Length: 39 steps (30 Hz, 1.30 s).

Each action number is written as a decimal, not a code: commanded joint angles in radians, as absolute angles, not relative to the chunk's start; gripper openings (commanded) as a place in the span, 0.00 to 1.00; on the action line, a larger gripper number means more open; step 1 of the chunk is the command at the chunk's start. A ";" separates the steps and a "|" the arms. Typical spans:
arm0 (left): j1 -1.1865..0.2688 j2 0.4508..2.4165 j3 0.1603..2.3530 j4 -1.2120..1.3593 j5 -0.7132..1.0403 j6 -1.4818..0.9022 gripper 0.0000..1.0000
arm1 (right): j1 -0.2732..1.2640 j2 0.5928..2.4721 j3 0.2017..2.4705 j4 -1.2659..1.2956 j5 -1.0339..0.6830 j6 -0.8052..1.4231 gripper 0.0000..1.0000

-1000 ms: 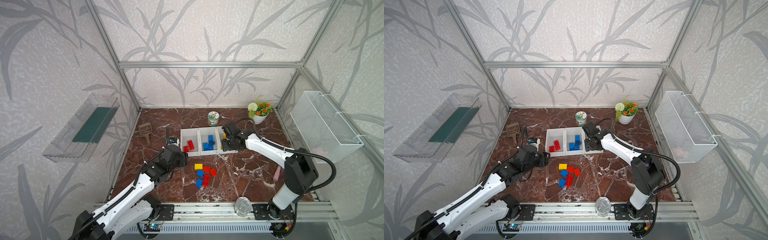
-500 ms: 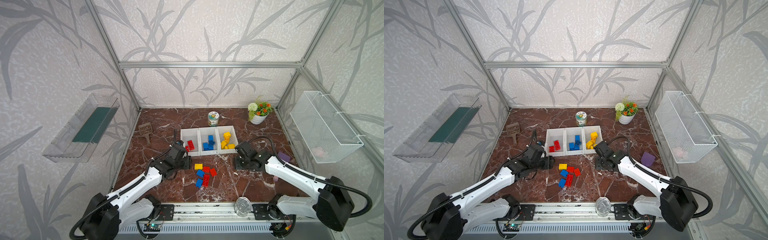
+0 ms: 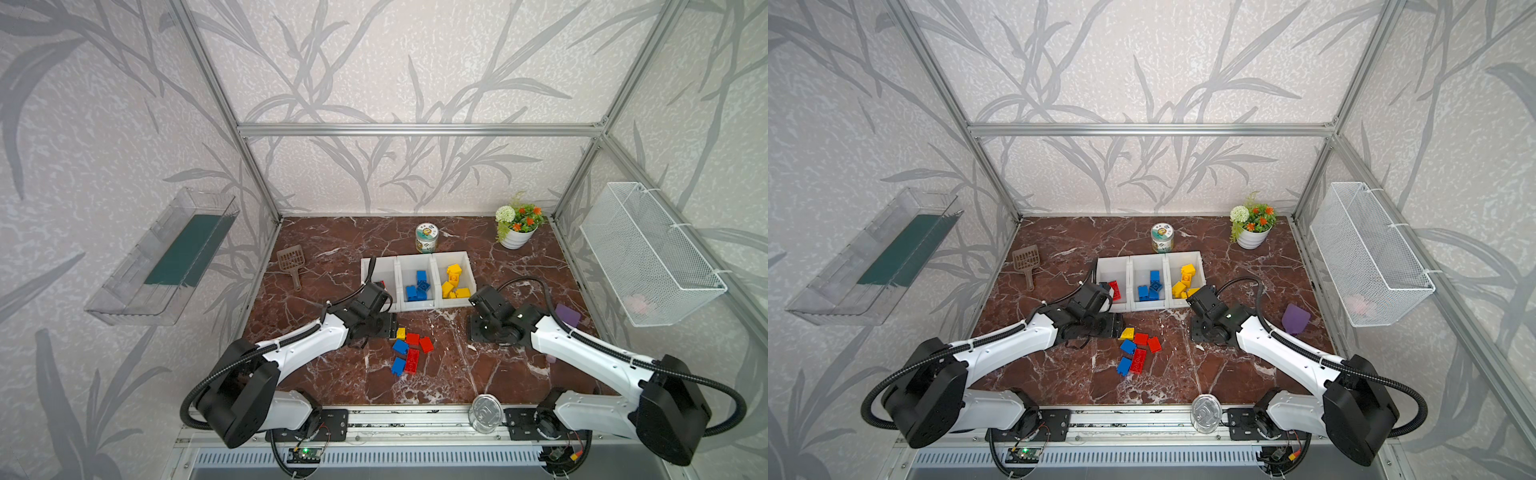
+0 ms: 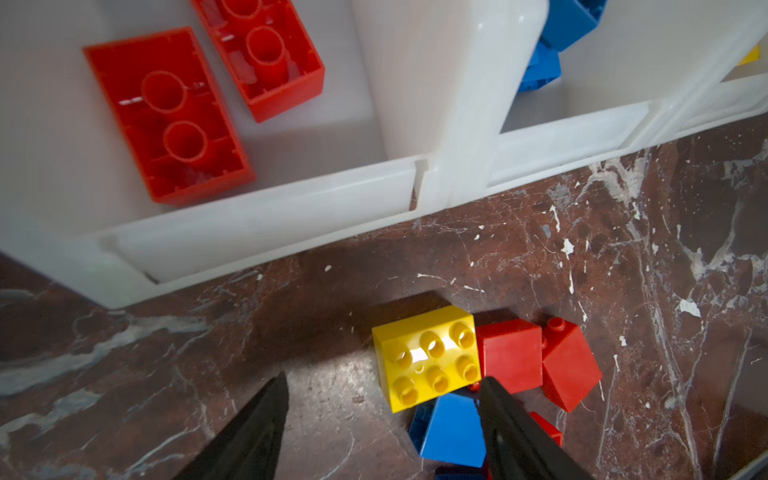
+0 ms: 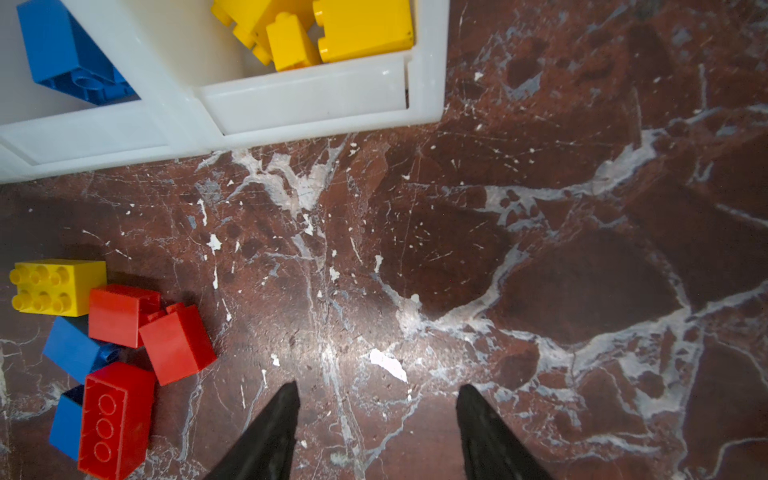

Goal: Sort the legos into containers by color
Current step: 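Grasp the large yellow brick from the pile with the left gripper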

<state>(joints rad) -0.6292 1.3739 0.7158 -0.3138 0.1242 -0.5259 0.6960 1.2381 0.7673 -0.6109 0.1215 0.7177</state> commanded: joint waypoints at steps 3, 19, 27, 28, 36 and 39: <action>-0.650 1.456 0.800 -0.345 0.144 -0.503 0.75 | 0.712 1.262 0.763 -0.592 0.124 0.736 0.62; -0.729 1.636 0.906 -0.435 0.099 -0.539 0.68 | 0.719 1.258 0.747 -0.589 0.124 0.740 0.62; -0.740 1.624 0.881 -0.435 0.066 -0.556 0.46 | 0.721 1.233 0.717 -0.581 0.127 0.757 0.61; -0.740 1.622 0.878 -0.434 0.063 -0.557 0.45 | 0.721 1.233 0.715 -0.581 0.126 0.757 0.61; -0.742 1.578 0.866 -0.451 0.030 -0.555 0.44 | 0.722 1.220 0.710 -0.585 0.129 0.756 0.61; -0.746 1.549 0.883 -0.476 0.015 -0.525 0.44 | 0.723 1.208 0.704 -0.586 0.132 0.759 0.61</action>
